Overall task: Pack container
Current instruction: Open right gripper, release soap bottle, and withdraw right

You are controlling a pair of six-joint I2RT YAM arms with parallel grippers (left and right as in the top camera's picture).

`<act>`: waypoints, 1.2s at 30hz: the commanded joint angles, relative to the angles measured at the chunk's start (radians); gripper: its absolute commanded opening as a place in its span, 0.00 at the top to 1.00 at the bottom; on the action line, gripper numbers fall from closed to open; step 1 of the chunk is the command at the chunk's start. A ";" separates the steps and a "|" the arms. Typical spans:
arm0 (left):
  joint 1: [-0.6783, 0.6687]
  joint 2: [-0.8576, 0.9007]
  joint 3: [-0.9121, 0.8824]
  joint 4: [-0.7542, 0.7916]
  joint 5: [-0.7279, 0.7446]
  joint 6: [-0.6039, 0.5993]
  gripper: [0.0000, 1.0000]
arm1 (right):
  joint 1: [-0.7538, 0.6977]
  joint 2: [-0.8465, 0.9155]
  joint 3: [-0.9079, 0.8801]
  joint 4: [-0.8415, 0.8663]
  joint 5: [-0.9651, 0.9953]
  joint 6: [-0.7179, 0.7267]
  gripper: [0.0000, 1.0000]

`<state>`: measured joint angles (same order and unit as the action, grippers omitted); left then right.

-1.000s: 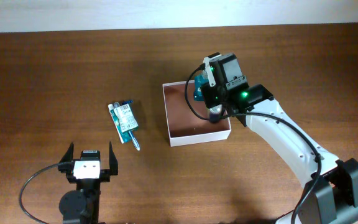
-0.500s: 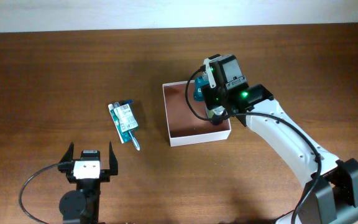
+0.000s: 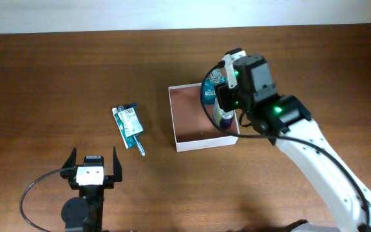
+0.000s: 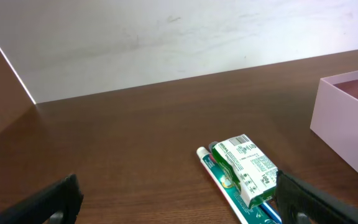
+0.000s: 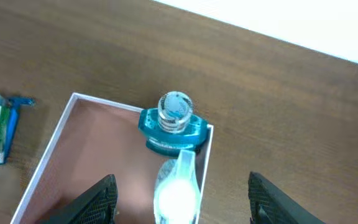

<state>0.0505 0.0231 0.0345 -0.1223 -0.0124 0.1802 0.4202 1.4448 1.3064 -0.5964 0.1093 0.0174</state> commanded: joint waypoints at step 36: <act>-0.005 -0.006 -0.007 0.003 -0.007 0.016 0.00 | -0.315 0.182 -0.067 -0.267 -0.208 0.115 0.96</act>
<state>0.0505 0.0231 0.0345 -0.1223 -0.0124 0.1802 0.0998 1.6245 1.2522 -0.8665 -0.0486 0.1287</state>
